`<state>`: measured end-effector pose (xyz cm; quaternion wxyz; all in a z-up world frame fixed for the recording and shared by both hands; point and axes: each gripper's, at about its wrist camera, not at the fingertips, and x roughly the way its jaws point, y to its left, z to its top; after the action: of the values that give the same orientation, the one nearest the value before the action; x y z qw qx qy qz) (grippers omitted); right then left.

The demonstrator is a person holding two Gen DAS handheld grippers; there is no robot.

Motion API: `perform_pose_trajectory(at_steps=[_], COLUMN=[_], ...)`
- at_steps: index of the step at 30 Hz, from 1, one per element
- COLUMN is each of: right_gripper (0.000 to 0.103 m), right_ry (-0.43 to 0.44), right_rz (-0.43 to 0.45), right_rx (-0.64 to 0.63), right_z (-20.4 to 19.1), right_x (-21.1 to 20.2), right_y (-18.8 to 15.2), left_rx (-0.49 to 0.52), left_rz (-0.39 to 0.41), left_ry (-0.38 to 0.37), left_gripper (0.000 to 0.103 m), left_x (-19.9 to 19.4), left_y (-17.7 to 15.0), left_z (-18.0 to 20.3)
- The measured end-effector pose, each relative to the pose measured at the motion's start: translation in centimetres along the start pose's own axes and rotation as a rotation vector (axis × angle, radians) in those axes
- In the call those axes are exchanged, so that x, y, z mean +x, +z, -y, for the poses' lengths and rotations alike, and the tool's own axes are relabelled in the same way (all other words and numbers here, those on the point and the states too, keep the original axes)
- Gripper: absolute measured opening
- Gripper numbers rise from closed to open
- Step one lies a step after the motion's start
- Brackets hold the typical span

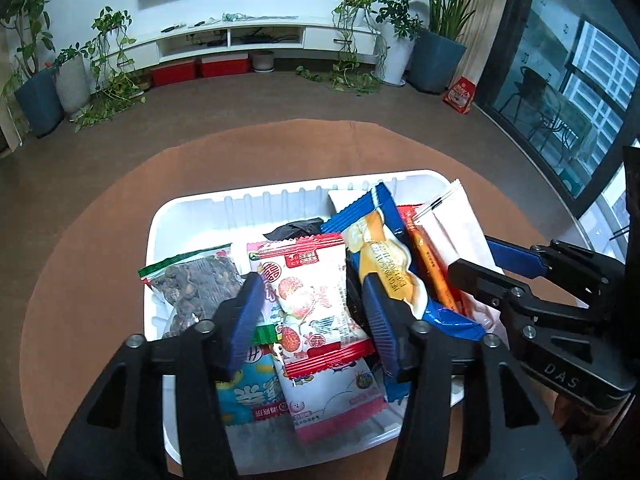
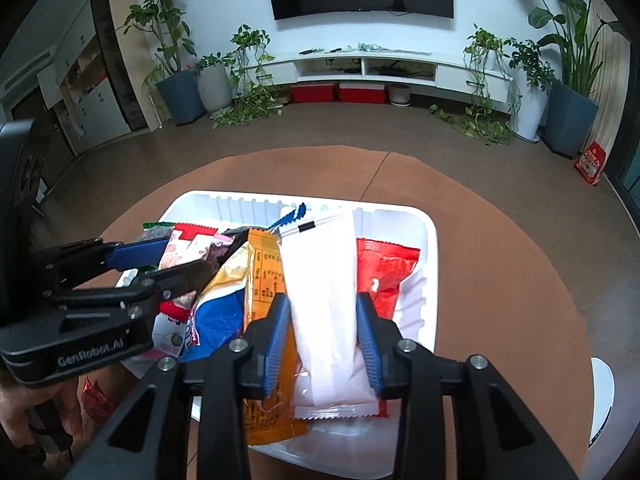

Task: Organize snacks
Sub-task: 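Carry both packets over the white tray and open both tools, then withdraw both tools from the tray toward the remaining snacks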

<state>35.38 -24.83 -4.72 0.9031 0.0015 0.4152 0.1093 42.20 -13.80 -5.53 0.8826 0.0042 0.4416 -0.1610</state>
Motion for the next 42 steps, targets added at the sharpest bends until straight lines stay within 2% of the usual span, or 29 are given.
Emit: perform_pose_trajectory(at_steps=[2, 4, 6, 9, 13, 15, 17, 20, 23, 26, 29, 32, 34, 37, 42], right_gripper=[0.043, 0.051, 0.067, 0.082, 0.086, 0.086, 0.086, 0.086, 0.086, 0.086, 0.086, 0.086, 0.086, 0.086, 0.086], right_ry=[-0.003, -0.006, -0.010, -0.016, -0.003, 0.026, 0.092, 0.159, 0.239, 0.310, 0.371, 0.423, 0.404, 0.421, 0.440], right_rz=[0.008, 0.023, 0.047, 0.087, 0.124, 0.136, 0.133, 0.124, 0.104, 0.089, 0.048, -0.033, -0.097, -0.180, -0.235], right_rx=[0.004, 0.006, 0.011, 0.027, 0.030, 0.024, -0.001, -0.123, -0.327, -0.485, -0.598, -0.724, -0.799, -0.831, -0.858], right_z=[0.1, 0.2, 0.3, 0.7, 1.2, 1.3, 1.1, -0.6, -4.0, -6.9, -8.9, -10.1, -10.7, -10.7, -10.6], right_x=[-0.3, -0.7, -1.3, -2.2, -3.5, -4.2, -5.2, -7.2, -9.9, -12.5, -14.7, -16.5, -16.9, -16.6, -15.5], right_y=[0.1, 0.1, 0.2, 0.3, 0.4, 0.4, 0.3, -0.7, -3.4, -6.4, -9.6, -13.2, -15.6, -17.8, -20.1], left_rx=[0.006, 0.018, 0.035, 0.055, 0.098, 0.106, 0.080, 0.036, 0.049, 0.114, 0.250, 0.373, 0.418, 0.472, 0.592], left_rz=[0.009, 0.027, 0.043, 0.067, 0.133, 0.165, 0.182, 0.199, 0.202, 0.173, 0.081, 0.003, -0.008, 0.004, -0.017], left_ry=[0.003, 0.001, 0.001, 0.013, 0.035, 0.070, 0.081, 0.070, 0.060, 0.039, -0.035, -0.110, -0.115, -0.162, -0.066], left_gripper=[0.054, 0.069, 0.080, 0.101, 0.103, 0.103, 0.103, 0.103, 0.103, 0.103, 0.103, 0.103, 0.103, 0.103, 0.103], left_x=[-0.4, -1.2, -2.2, -3.6, -7.3, -9.5, -11.5, -14.7, -17.5, -19.1, -19.7, -20.1, -20.6, -21.4, -19.8], left_y=[0.1, 0.2, 0.2, -0.2, -1.4, -2.2, -3.4, -6.8, -10.8, -14.2, -17.2, -19.4, -20.3, -21.3, -21.7], left_z=[0.2, 0.5, 0.8, 1.0, 0.5, 0.1, -0.8, -2.3, -3.1, -3.3, -2.8, -2.1, -1.6, -0.8, 0.6])
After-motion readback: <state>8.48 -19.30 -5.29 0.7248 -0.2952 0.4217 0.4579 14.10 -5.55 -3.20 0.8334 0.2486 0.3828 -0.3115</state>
